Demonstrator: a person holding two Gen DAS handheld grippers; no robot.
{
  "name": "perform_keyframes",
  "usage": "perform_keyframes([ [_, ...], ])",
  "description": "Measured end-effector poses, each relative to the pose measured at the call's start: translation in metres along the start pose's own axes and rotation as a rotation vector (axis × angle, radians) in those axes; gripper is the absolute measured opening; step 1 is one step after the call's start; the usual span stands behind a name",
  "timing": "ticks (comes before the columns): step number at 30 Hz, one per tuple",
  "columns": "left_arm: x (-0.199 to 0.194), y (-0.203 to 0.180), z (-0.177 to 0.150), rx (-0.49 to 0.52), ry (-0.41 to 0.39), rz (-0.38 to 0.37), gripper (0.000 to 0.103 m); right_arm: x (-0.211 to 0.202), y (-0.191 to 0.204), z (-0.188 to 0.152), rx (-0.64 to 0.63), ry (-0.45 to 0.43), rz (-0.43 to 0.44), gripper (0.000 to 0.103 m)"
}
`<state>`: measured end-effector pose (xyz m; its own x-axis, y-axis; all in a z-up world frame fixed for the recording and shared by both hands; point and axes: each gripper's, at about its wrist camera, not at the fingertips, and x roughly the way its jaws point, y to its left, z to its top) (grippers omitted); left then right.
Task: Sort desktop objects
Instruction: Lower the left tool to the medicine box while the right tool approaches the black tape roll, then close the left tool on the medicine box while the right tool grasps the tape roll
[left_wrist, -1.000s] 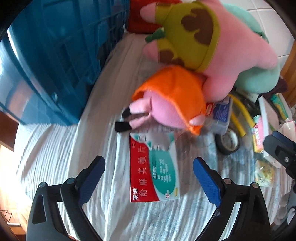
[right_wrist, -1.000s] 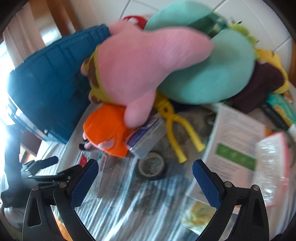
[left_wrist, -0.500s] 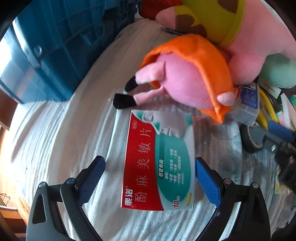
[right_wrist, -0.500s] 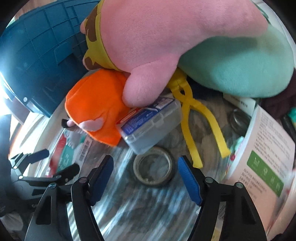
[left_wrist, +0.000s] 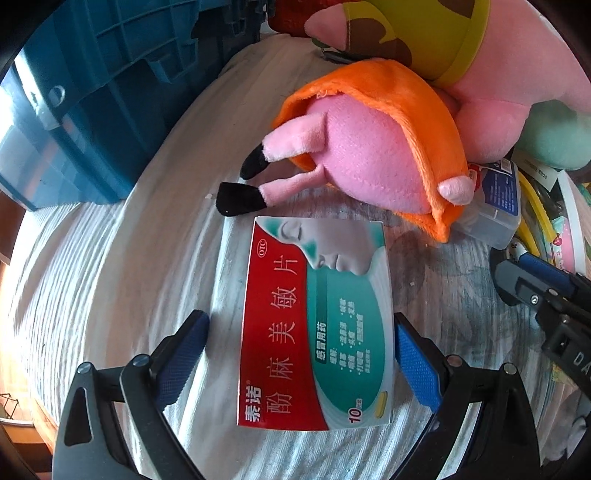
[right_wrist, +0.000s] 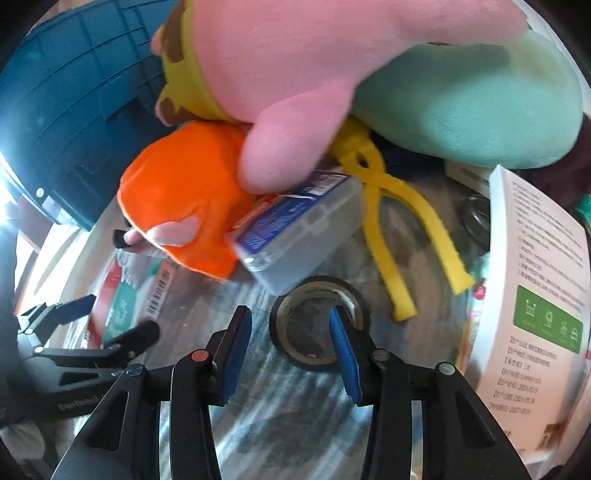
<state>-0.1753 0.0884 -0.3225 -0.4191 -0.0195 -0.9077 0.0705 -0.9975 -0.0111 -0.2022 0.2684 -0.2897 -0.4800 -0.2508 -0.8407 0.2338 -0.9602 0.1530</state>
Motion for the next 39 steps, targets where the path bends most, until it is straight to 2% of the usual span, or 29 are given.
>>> perform_keyframes([
  [2,0.000,0.000,-0.002,0.000,0.009,0.000,0.098,-0.002,-0.002,-0.001,0.011,-0.003,0.005,0.050],
  [5,-0.002,0.000,-0.006,-0.003,0.009,0.002,0.098,-0.013,0.000,-0.006,0.016,-0.041,0.011,0.071],
  [7,-0.002,0.000,-0.009,-0.005,0.008,0.003,0.098,-0.015,-0.001,-0.009,0.019,-0.043,-0.005,0.074],
  [18,-0.008,0.002,-0.025,-0.013,0.000,0.007,0.098,-0.015,-0.005,-0.003,0.043,-0.043,-0.025,0.070],
  [22,-0.011,0.002,-0.032,-0.016,-0.004,0.008,0.098,-0.008,0.001,-0.005,0.017,-0.012,-0.042,0.070],
  [30,-0.017,0.005,-0.044,-0.015,-0.013,0.004,0.098,-0.005,0.006,-0.004,0.025,-0.027,-0.047,0.070],
  [31,-0.019,0.005,-0.047,-0.014,-0.017,0.003,0.096,-0.005,0.007,-0.004,0.025,-0.029,-0.048,0.070],
  [33,-0.024,0.004,-0.053,-0.010,-0.026,0.001,0.086,-0.005,0.009,-0.003,0.024,-0.032,-0.049,0.070],
  [34,-0.026,0.003,-0.056,-0.007,-0.029,-0.001,0.077,-0.005,0.010,-0.002,0.023,-0.033,-0.053,0.069],
  [35,-0.028,0.002,-0.059,-0.003,-0.031,-0.002,0.073,-0.005,0.011,-0.001,0.021,-0.033,-0.059,0.066],
  [39,-0.035,0.000,-0.068,0.002,-0.038,0.013,0.072,-0.006,0.015,0.000,0.015,-0.039,-0.068,0.060],
])
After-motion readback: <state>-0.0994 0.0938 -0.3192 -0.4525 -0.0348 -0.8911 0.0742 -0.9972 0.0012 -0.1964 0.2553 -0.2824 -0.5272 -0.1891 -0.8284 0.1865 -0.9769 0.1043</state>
